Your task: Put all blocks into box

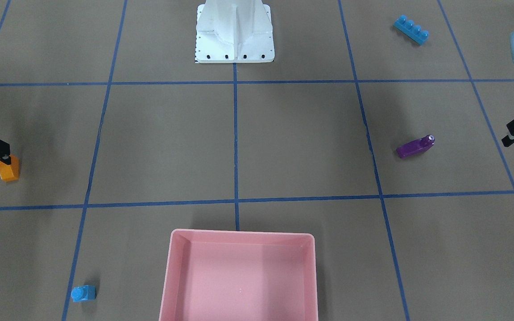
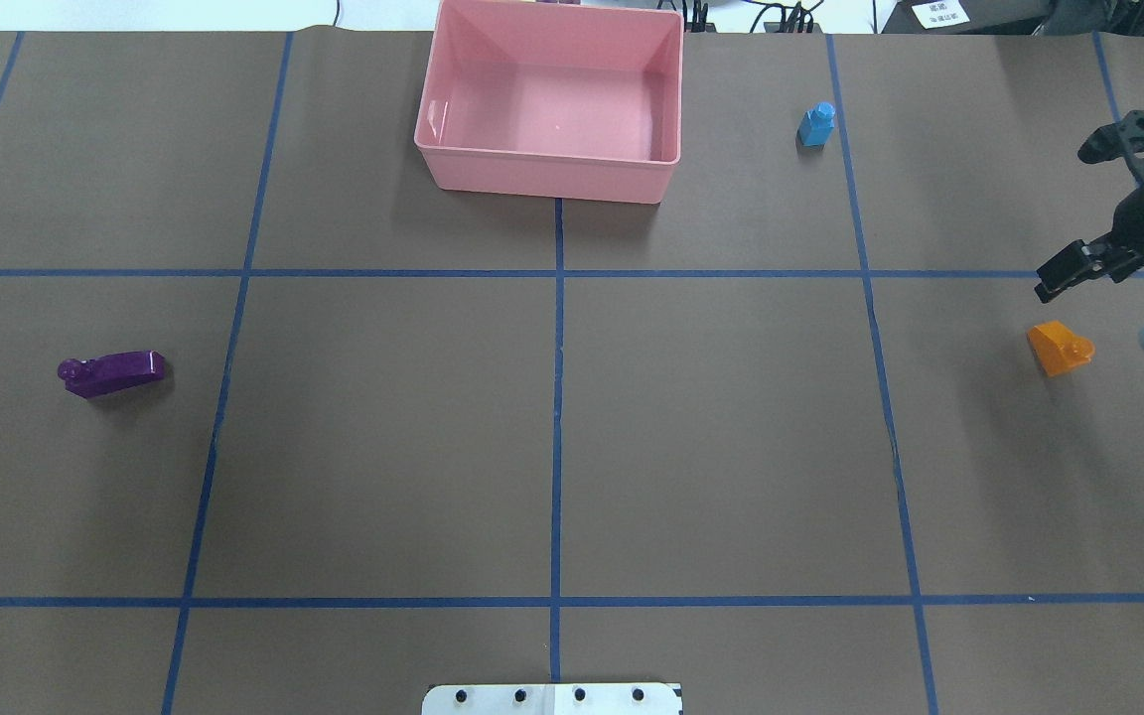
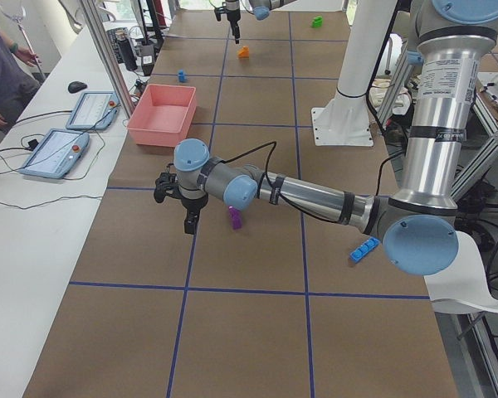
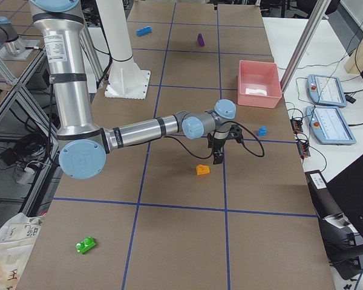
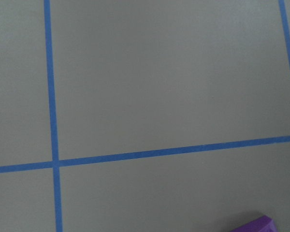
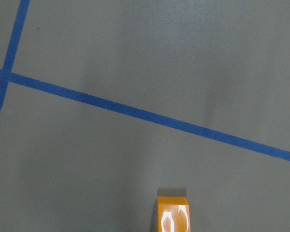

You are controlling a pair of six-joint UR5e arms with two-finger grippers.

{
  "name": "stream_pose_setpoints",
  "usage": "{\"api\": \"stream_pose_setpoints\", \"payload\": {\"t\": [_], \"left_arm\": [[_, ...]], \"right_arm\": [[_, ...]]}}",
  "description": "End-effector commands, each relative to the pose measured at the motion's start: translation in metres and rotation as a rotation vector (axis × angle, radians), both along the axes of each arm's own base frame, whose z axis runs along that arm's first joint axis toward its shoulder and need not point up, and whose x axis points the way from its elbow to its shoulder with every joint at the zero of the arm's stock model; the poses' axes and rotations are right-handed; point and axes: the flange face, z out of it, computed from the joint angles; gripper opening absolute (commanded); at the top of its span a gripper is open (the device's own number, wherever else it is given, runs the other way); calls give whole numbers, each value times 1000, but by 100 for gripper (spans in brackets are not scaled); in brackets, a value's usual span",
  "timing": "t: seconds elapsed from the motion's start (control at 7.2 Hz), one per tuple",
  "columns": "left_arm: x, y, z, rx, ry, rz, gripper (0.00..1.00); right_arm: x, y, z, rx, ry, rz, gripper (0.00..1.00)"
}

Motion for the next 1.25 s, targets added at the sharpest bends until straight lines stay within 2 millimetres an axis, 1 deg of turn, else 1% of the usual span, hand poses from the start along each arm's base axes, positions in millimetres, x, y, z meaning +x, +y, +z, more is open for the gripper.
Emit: {"api": "stream_pose_setpoints", "payload": {"t": [0.0, 0.14, 0.28, 0.42, 0.56, 0.69, 0.97, 1.11], "left_arm": [[2, 0, 0, -3, 2, -3, 100], [2, 0, 0, -1, 3, -1, 100], [2, 0, -1, -2, 4, -3, 100], [2, 0, -1, 2, 3, 0, 100], [2, 0, -2, 9, 3, 4, 100], [2, -1, -4, 15, 4, 5, 100], [2, -3, -9, 23, 9, -1, 100], [2, -3, -11, 27, 11, -3, 100]], "right_arm": [[-14, 4, 16, -15, 8, -23, 100], [-12, 10, 24, -35, 12, -26, 100], [-13, 13, 42, -55, 28, -39, 100], [-22, 16, 51, -73, 33, -53, 100], [-35, 19, 51, -85, 37, -69, 100], [-43, 22, 52, -87, 40, -84, 99], [-41, 25, 63, -106, 52, -84, 83], [-41, 26, 67, -112, 57, -84, 68]]}}
